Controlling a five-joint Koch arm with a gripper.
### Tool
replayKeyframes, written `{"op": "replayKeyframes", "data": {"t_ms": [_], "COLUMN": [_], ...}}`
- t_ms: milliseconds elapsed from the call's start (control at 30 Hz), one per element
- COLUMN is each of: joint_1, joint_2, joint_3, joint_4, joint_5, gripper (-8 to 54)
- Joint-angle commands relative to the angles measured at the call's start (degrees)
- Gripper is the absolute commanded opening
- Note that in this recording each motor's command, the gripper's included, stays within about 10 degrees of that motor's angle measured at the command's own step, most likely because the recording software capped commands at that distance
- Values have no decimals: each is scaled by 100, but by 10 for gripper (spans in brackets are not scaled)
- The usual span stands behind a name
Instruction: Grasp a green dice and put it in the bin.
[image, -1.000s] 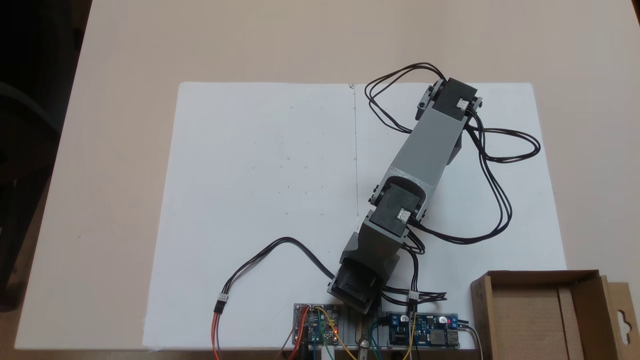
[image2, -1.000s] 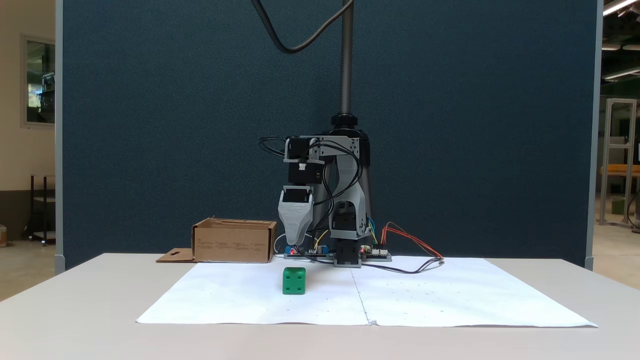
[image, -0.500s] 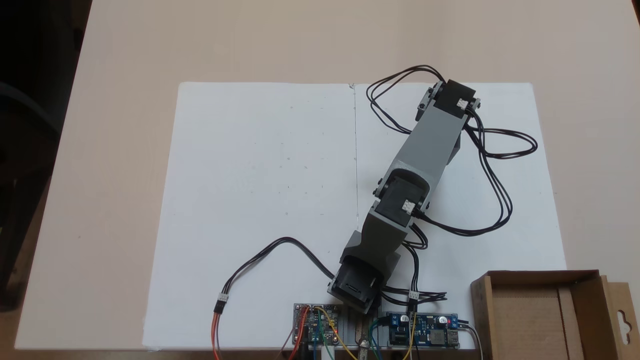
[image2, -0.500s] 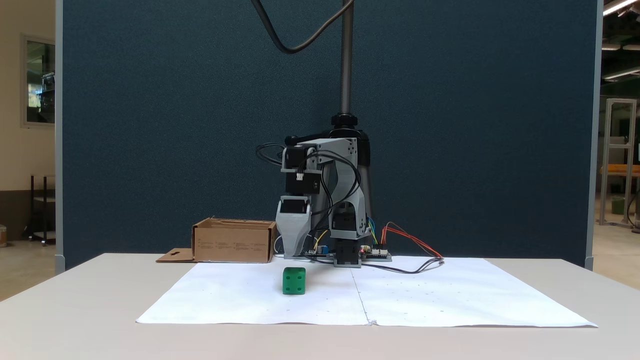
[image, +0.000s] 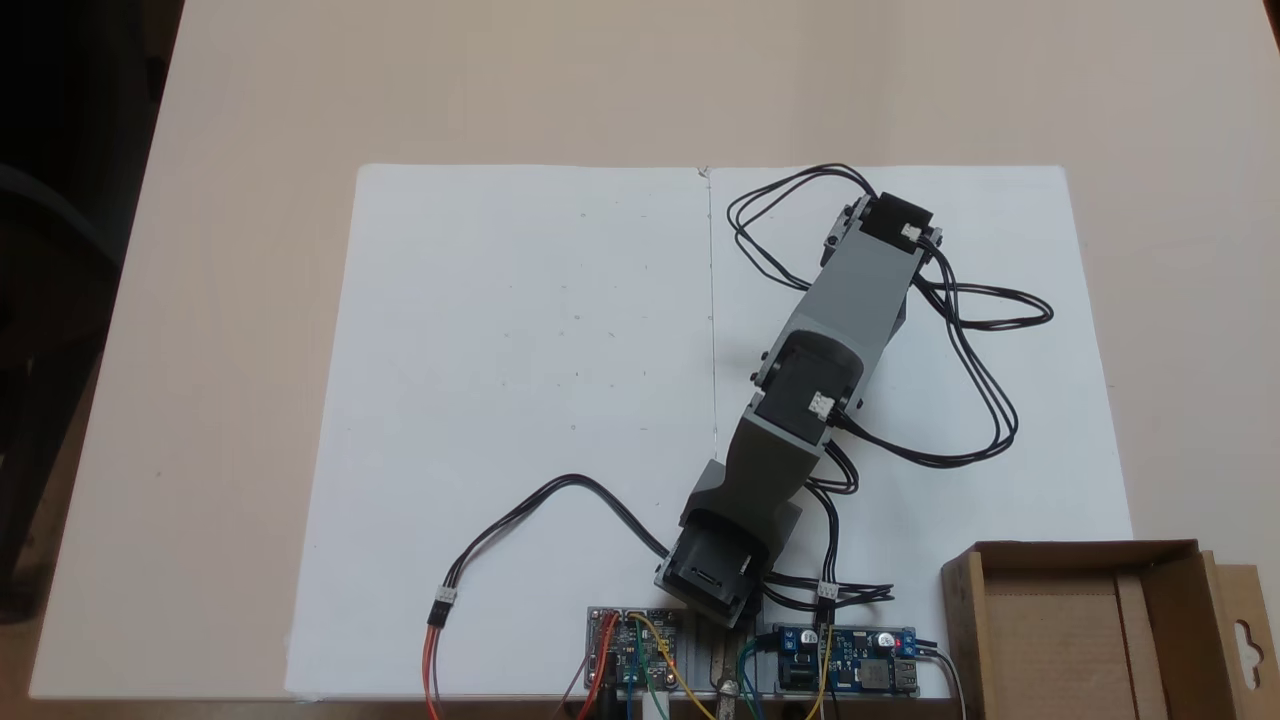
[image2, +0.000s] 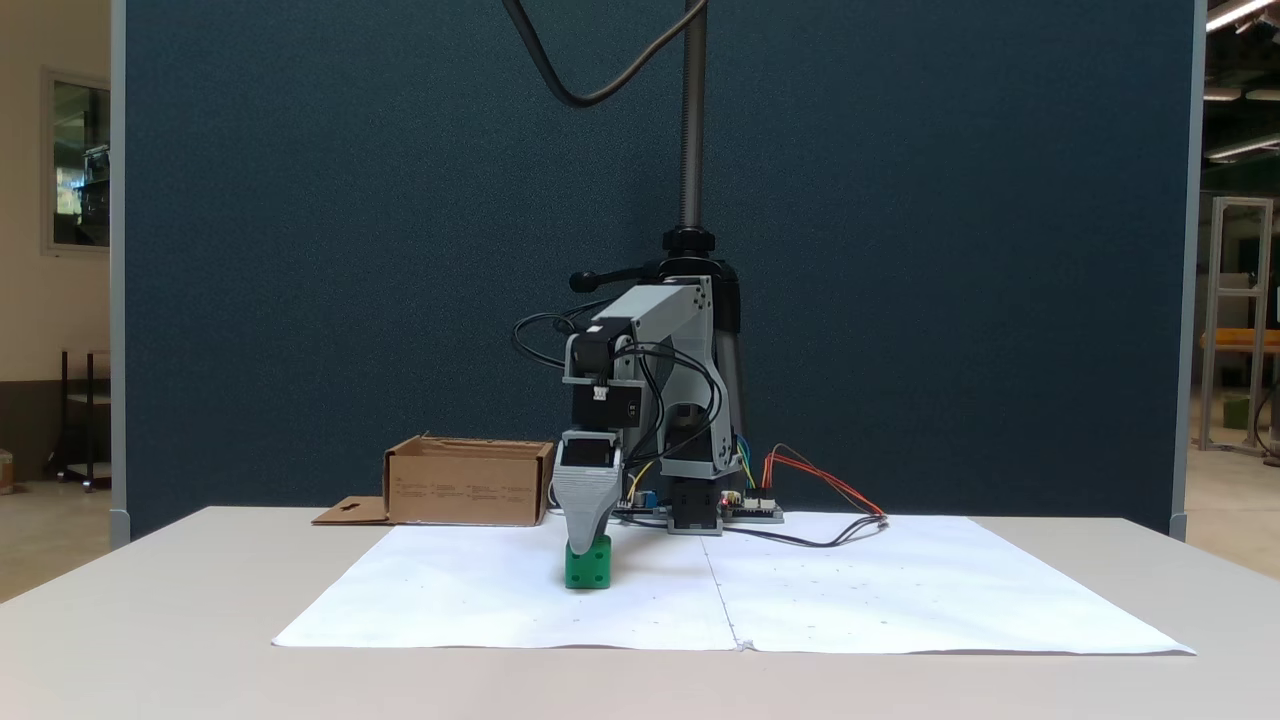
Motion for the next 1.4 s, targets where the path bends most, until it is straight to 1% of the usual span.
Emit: {"op": "replayKeyframes", "data": {"t_ms": [0,300,400,500,667,833,900,967,1200,1367], "joint_1": [53,62,62,62,53,53,35,0,-26,-18], "joint_2": [26,-185,-193,-193,-193,-202,-211,-211,-202,-149], "joint_3": [-97,-62,-53,-35,62,229,229,246,264,9], "joint_4": [-105,-272,-290,-360,-475,-562,-598,-633,-527,-97], "joint_5": [-439,-439,-439,-439,-448,-439,-439,-439,-281,88], "gripper": [421,417,378,305,217,214,129,121,121,121]}}
